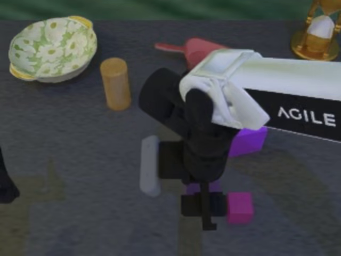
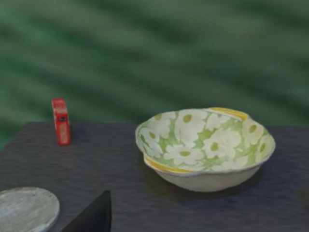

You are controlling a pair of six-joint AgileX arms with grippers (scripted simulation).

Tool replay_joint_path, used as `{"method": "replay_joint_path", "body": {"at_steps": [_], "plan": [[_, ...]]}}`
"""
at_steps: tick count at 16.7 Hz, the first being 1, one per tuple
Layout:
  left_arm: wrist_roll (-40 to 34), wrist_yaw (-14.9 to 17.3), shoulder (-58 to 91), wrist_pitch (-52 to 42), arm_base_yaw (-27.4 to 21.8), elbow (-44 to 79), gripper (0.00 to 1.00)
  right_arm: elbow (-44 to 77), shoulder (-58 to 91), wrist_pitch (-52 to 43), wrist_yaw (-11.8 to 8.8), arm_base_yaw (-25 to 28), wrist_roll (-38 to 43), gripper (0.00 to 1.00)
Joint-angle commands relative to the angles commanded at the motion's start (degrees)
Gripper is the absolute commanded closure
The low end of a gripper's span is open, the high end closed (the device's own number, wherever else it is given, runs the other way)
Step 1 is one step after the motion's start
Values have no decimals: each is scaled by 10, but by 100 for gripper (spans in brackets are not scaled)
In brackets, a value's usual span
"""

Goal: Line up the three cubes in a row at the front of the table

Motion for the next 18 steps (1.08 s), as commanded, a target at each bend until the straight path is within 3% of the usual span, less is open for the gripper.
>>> {"method": "replay_joint_path", "body": {"at_steps": [4, 9, 18], "plan": [[0, 0, 0, 0, 0, 0, 0, -60, 24, 89, 0, 3, -1, 100], [0, 0, 0, 0, 0, 0, 0, -73, 30, 106, 0, 5, -2, 100], [0, 0, 0, 0, 0, 0, 0, -73, 30, 106, 0, 5, -2, 32]]}}
